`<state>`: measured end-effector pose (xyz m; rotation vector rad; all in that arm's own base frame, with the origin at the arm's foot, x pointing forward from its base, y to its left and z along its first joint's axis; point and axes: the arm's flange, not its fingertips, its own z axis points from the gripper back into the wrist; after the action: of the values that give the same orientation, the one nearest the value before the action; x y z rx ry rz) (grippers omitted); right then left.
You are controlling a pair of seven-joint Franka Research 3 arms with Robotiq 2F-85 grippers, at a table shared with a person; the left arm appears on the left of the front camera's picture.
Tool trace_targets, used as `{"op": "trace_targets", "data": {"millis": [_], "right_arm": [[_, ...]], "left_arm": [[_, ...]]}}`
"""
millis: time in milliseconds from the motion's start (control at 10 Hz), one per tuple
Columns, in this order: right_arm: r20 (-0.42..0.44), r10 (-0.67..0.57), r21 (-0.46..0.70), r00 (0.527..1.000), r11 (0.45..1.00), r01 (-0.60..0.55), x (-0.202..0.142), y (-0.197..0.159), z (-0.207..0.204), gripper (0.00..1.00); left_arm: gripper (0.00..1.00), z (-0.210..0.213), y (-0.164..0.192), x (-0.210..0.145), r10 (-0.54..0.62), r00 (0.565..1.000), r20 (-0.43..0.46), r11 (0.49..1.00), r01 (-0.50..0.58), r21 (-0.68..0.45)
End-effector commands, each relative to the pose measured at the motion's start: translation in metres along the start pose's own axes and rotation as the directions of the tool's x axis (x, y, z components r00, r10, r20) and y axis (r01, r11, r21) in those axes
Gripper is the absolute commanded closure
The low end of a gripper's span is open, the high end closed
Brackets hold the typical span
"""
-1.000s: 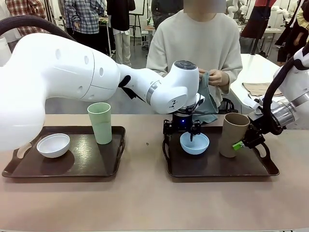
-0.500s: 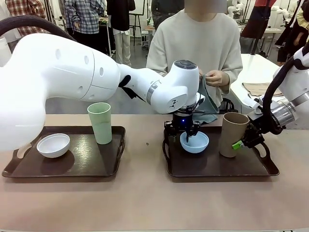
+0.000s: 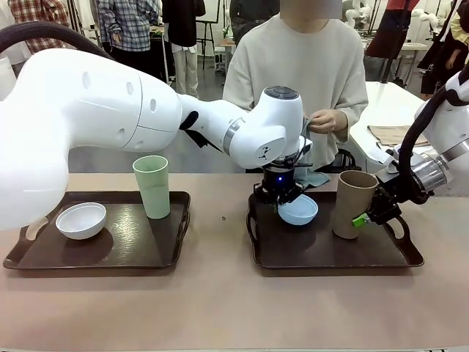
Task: Set up a tray with a mat and arrange the tableware.
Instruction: Pick up the Picnic Bowl and Reusable plastic cup from the Handle tray in front of the human's position and hold them in the air.
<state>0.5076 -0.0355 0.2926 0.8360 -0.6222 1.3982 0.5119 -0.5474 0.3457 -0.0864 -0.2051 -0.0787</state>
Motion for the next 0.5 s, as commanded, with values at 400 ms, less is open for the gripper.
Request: {"op": "trace_targets", "data": {"millis": [400], "right_arm": [[0.05,-0.002,-0.053,0.999,0.999,0.005,0.037,0.004,0.037,0.77]], "left_arm": [[1.0,0.04,0.008,-0.011,-0.024,0.997,-0.071,0.998,0.028,0.062]]}}
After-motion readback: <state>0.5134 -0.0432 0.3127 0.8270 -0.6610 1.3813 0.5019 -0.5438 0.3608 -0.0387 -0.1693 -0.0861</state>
